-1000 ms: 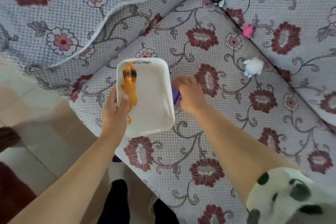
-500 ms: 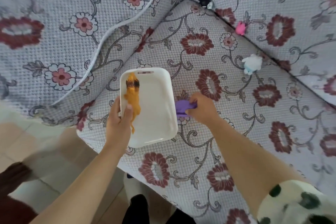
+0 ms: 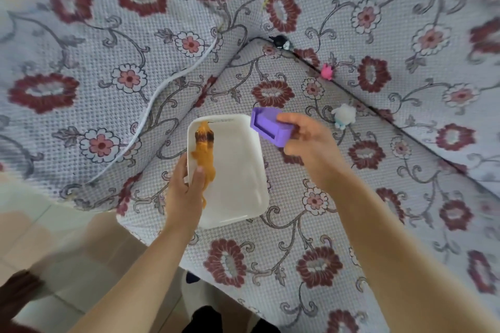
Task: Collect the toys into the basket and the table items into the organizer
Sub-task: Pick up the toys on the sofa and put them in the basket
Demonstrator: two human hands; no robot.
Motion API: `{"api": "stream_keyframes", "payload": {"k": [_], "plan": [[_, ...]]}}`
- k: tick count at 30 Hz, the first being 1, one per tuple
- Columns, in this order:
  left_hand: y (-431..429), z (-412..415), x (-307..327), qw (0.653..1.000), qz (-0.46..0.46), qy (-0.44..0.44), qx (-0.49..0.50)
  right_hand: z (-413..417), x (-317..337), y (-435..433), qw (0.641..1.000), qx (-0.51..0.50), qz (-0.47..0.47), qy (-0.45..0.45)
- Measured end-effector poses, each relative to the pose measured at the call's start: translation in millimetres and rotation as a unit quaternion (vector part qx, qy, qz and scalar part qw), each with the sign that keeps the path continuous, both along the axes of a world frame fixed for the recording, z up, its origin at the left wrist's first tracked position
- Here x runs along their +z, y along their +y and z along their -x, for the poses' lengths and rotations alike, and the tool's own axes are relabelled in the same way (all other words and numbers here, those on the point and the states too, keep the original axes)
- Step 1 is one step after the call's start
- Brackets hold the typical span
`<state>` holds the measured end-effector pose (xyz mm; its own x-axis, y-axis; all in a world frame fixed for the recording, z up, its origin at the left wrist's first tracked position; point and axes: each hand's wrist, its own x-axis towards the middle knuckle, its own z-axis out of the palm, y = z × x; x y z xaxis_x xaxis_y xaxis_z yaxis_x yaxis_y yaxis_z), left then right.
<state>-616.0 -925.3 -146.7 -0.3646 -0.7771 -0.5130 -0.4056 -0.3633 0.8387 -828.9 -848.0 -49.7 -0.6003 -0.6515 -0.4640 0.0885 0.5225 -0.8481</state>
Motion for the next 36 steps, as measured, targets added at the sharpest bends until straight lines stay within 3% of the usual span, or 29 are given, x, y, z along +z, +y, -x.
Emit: {"api": "stream_keyframes", "payload": {"k": [5, 8, 13, 21, 24, 29, 36], "plan": [[-5, 0, 19, 1.0, 0.004, 0.011, -0.002, -22, 25, -21, 0.955, 0.148, -0.051, 0.25], [-6, -4, 27, 1.0, -0.005, 0.007, -0.002, -31, 30, -32, 0.912, 0.233, -0.073, 0.329], [-4, -13, 39, 1.0, 0.002, 0.002, -0.015, -50, 33, -46, 0.879, 0.299, -0.131, 0.347], [0, -13, 54, 1.0, 0.014, -0.015, -0.019, -85, 30, -55, 0.862, 0.32, -0.142, 0.367], [0, -7, 58, 1.0, 0.016, -0.014, -0.023, -75, 23, -58, 0.859, 0.325, -0.196, 0.342], [4, 8, 56, 0.999, 0.008, -0.003, -0.043, -45, 22, -56, 0.812, 0.397, -0.251, 0.347], [13, 30, 59, 0.998, 0.001, 0.001, -0.07, -10, 17, -51, 0.73, 0.419, -0.286, 0.458]]}}
